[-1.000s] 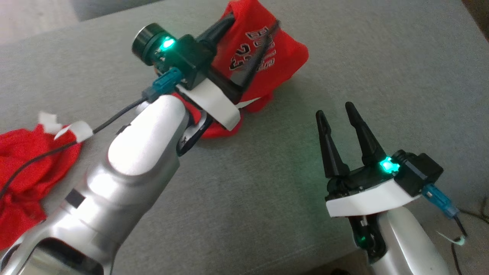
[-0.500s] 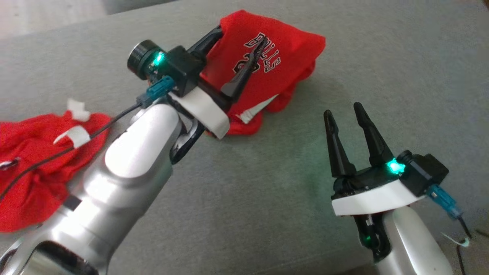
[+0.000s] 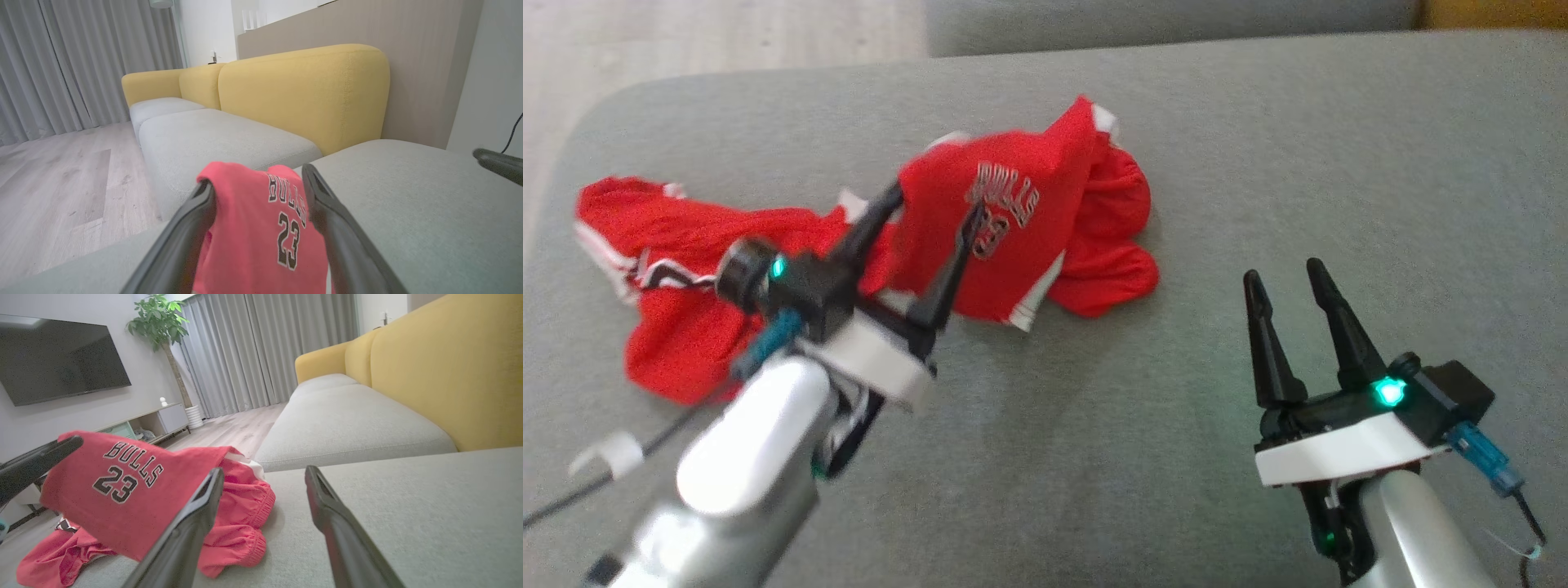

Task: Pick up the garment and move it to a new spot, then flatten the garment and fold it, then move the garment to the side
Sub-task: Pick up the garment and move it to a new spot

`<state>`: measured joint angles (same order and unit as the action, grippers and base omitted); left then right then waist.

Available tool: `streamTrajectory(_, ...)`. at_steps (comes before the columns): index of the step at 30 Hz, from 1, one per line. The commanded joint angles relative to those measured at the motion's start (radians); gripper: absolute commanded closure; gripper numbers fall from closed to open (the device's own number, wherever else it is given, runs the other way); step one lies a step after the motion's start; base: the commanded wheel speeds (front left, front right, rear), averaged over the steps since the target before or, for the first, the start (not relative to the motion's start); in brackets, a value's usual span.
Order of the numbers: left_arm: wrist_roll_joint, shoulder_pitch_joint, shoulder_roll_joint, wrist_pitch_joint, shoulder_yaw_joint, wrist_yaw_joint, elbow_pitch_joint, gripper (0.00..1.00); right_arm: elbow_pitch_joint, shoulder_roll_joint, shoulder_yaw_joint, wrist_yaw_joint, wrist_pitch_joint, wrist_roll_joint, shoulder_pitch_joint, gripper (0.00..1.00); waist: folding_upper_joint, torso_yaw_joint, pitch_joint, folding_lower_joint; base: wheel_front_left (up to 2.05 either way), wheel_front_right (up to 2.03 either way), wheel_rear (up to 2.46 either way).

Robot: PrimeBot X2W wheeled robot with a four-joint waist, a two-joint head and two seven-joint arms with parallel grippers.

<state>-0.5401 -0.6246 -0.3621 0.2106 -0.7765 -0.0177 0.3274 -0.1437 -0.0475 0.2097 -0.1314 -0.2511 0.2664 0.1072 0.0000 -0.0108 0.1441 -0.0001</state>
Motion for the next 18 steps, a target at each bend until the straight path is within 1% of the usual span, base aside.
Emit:
streamTrajectory(1,-0.005,-0.009,-0.036,0.011,0.040,0.011,-0.051,0.00,0.028,-0.003,0.012,0.001,-0.011,-0.010,0.012,0.00,0.0000,0.048,-0.030,0.0001,0.00,0.00,0.00)
streamTrajectory(5,-0.006,0.069,-0.043,0.008,0.017,0.033,-0.107,0.00,0.021,-0.003,0.000,0.001,-0.011,-0.018,0.002,0.00,0.0000,0.081,-0.039,0.0001,0.00,0.00,0.00)
streamTrajectory(8,-0.007,0.107,-0.040,0.003,0.001,0.048,-0.126,0.00,0.018,-0.003,0.003,0.001,-0.011,-0.019,0.001,0.00,0.0000,0.091,-0.044,0.0001,0.00,0.00,0.00)
streamTrajectory(11,-0.008,0.137,-0.040,-0.013,-0.021,0.052,-0.128,0.00,0.017,-0.003,0.007,0.001,-0.011,-0.017,0.000,0.00,0.0000,0.094,-0.049,0.0001,0.00,0.00,0.00)
streamTrajectory(13,-0.018,0.159,-0.044,-0.046,-0.041,0.045,-0.117,0.00,0.015,-0.003,0.009,0.001,-0.011,-0.016,-0.002,0.00,0.0000,0.094,-0.053,0.0001,0.00,0.00,0.00)
streamTrajectory(16,-0.033,0.189,-0.062,-0.139,-0.081,0.032,-0.083,0.00,0.014,-0.003,0.012,0.001,-0.011,-0.014,-0.004,0.00,0.0000,0.095,-0.058,0.0001,0.00,0.00,0.00)
streamTrajectory(18,-0.037,0.203,-0.075,-0.182,-0.089,0.046,-0.063,0.00,0.014,-0.003,0.013,0.001,-0.011,-0.013,-0.005,0.00,0.0000,0.096,-0.059,0.0001,0.00,0.00,0.00)
